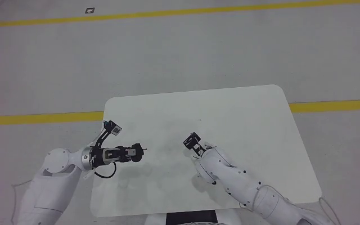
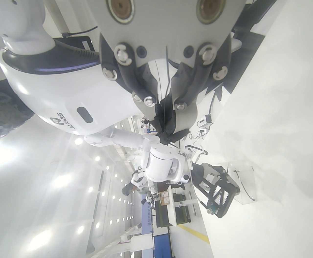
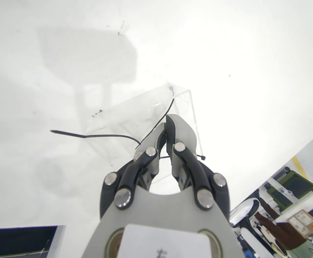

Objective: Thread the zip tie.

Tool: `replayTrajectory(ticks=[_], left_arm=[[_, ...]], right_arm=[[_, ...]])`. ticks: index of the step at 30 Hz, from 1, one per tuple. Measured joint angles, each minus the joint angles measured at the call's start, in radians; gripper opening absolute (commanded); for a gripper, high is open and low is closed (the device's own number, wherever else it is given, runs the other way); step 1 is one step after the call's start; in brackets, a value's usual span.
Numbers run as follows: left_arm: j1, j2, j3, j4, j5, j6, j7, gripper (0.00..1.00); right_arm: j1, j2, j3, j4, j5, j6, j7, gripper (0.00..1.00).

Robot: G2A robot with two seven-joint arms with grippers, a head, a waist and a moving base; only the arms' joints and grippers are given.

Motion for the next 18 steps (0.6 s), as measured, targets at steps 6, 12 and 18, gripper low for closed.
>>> replayTrajectory(ticks=[6, 12, 18], left_arm=[[0.0, 0.0, 0.0, 0.0, 0.0, 0.0, 0.0, 0.0], [0.0, 0.0, 0.0, 0.0, 0.0, 0.0, 0.0, 0.0], [0.0, 0.0, 0.0, 0.0, 0.0, 0.0, 0.0, 0.0]], right_arm=[[-0.022, -0.007, 0.054, -0.014, 0.08, 0.02, -0.013, 0.15], [-0.035, -0.012, 0.082, -0.018, 0.108, 0.029, -0.011, 0.22], [-0.039, -0.021, 0.09, -0.011, 0.105, 0.044, -0.006, 0.1]])
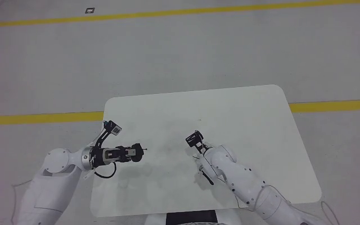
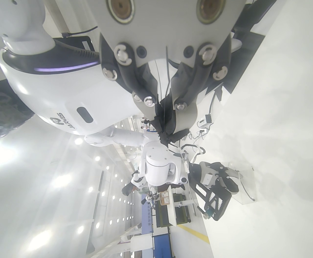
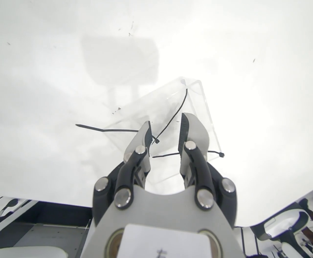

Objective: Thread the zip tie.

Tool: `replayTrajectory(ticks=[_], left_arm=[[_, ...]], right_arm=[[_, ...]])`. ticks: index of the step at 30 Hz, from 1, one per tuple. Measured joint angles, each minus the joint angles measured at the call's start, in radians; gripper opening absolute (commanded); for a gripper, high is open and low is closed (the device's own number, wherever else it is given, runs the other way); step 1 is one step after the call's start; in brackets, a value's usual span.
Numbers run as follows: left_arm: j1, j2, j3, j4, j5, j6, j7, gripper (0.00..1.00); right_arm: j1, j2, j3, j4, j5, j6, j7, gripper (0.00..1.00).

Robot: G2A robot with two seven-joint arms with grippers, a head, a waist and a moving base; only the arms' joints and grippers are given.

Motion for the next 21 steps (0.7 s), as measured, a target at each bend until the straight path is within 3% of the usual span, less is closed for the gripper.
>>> replayTrajectory(ticks=[4, 21], left_arm=[[0.0, 0.0, 0.0, 0.0, 0.0, 0.0, 0.0, 0.0], [0.0, 0.0, 0.0, 0.0, 0.0, 0.0, 0.0, 0.0]], right_arm=[[0.002, -0.007, -0.001, 0.01, -0.004, 0.005, 0.002, 0.04], [0.008, -0.036, 0.005, 0.045, -0.042, 0.032, 0.011, 0.1]])
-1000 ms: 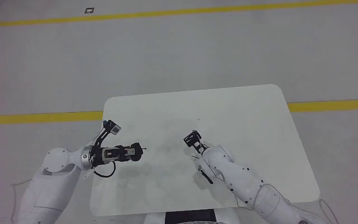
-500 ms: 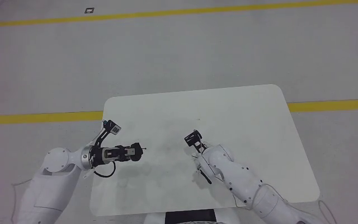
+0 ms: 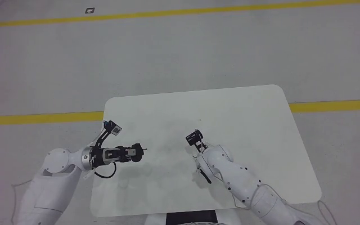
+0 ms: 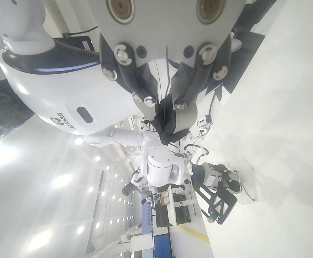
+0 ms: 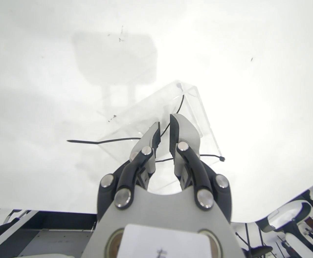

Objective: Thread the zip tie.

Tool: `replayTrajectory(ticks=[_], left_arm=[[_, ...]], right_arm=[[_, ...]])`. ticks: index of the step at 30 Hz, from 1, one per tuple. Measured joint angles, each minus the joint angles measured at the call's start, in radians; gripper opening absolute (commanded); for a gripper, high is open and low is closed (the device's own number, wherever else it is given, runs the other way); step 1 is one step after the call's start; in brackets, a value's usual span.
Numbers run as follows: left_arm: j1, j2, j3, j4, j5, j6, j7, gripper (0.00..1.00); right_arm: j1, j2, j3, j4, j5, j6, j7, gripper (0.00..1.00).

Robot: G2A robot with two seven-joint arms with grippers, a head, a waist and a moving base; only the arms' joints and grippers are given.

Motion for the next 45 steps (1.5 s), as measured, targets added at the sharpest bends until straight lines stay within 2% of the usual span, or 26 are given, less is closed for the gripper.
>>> replayTrajectory(ticks=[8, 14, 32, 39, 45], left_arm=[[0.0, 0.0, 0.0, 0.0, 0.0, 0.0, 0.0, 0.0], [0.0, 0.0, 0.0, 0.0, 0.0, 0.0, 0.0, 0.0], [0.0, 0.0, 0.0, 0.0, 0.0, 0.0, 0.0, 0.0], [0.0, 0.0, 0.0, 0.0, 0.0, 0.0, 0.0, 0.0], [0.0, 0.0, 0.0, 0.0, 0.0, 0.0, 0.0, 0.0]], right_arm=[[-0.006, -0.01, 0.012, 0.01, -0.009, 0.0, 0.014, 0.09], [-0.008, -0.017, 0.02, 0.014, -0.016, 0.001, 0.014, 0.18], [-0.026, -0.034, 0.056, 0.0, -0.036, -0.014, 0.001, 0.2], [-0.035, -0.04, 0.067, 0.0, -0.033, -0.017, -0.008, 0.19], [-0.034, -0.05, 0.073, 0.026, -0.009, -0.01, -0.018, 0.13]])
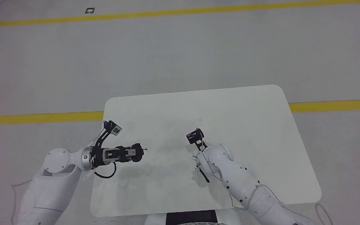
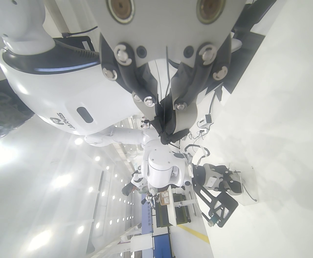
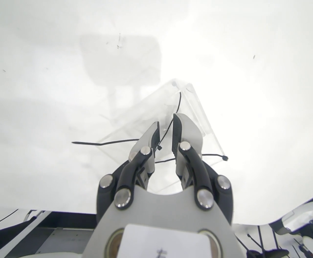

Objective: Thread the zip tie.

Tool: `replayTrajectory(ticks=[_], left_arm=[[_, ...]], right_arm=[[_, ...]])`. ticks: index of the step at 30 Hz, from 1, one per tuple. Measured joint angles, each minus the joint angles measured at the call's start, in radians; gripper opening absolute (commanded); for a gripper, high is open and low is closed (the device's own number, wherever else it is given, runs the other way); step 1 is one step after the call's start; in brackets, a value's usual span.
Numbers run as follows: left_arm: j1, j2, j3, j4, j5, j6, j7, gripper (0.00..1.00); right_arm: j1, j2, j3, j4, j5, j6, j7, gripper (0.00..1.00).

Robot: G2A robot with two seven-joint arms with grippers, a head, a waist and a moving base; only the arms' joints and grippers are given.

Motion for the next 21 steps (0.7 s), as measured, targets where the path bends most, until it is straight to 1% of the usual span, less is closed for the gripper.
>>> replayTrajectory(ticks=[1, 4, 6, 7, 14, 17, 21], left_arm=[[0.0, 0.0, 0.0, 0.0, 0.0, 0.0, 0.0, 0.0], [0.0, 0.0, 0.0, 0.0, 0.0, 0.0, 0.0, 0.0], [0.0, 0.0, 0.0, 0.0, 0.0, 0.0, 0.0, 0.0], [0.0, 0.0, 0.0, 0.0, 0.0, 0.0, 0.0, 0.0], [0.0, 0.0, 0.0, 0.0, 0.0, 0.0, 0.0, 0.0], [0.0, 0.0, 0.0, 0.0, 0.0, 0.0, 0.0, 0.0], [0.0, 0.0, 0.0, 0.0, 0.0, 0.0, 0.0, 0.0]], right_arm=[[0.0, -0.001, 0.002, 0.003, 0.004, 0.0, -0.002, 0.13], [0.001, -0.004, 0.008, 0.012, 0.011, 0.0, -0.005, 0.07], [0.001, -0.006, 0.011, 0.015, 0.012, -0.001, -0.003, 0.01], [0.001, -0.007, 0.012, 0.016, 0.012, -0.001, -0.003, 0.0], [-0.005, -0.01, 0.021, 0.01, -0.011, -0.003, 0.009, 0.0], [-0.014, -0.009, 0.026, -0.011, -0.032, -0.011, 0.011, 0.0], [-0.039, -0.003, 0.047, -0.065, -0.055, -0.043, 0.01, 0.0]])
